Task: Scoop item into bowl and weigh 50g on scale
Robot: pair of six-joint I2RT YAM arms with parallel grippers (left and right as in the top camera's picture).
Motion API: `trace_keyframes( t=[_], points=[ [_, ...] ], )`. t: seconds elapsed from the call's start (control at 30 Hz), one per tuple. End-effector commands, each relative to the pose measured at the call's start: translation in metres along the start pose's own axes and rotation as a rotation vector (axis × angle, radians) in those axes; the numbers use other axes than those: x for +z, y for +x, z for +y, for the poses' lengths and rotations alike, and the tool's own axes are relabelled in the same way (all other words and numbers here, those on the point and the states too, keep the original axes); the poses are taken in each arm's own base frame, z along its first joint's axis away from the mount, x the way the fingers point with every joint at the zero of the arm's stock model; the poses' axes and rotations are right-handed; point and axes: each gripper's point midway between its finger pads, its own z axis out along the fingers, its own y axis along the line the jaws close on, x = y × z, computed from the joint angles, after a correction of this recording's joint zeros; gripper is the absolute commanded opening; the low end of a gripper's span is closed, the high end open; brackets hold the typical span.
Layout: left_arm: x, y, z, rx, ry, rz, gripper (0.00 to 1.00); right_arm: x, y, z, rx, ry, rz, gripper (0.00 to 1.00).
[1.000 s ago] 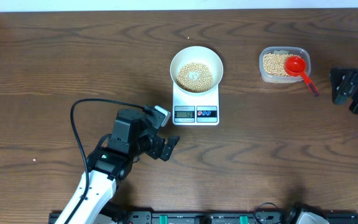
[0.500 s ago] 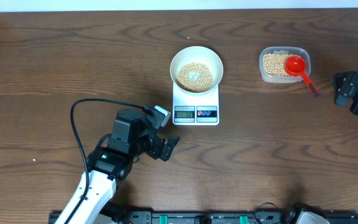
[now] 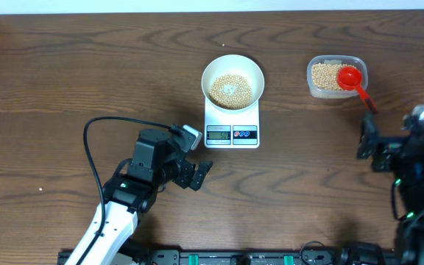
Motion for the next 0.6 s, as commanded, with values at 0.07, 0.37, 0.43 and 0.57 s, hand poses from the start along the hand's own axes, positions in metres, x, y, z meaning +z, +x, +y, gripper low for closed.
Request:
trace_keyframes(
  t=[0.07,0.37,0.43,0.57],
  points=[
    [0.000,0.000,0.000,-0.010,0.000,-0.001,1.00,0.003,0.040,0.013,-0.029,-0.026,-0.111,0.99],
    [0.000,0.000,0.000,-0.010,0.000,-0.001,1.00,0.009,0.079,0.031,-0.054,-0.049,-0.289,0.99],
    [0.000,0.000,0.000,-0.010,0.000,-0.001,1.00,0.009,0.085,0.032,-0.053,-0.045,-0.302,0.99],
    [0.000,0.000,0.000,-0.010,0.000,-0.002,1.00,0.012,0.100,0.036,-0.054,-0.060,-0.299,0.99]
  ],
)
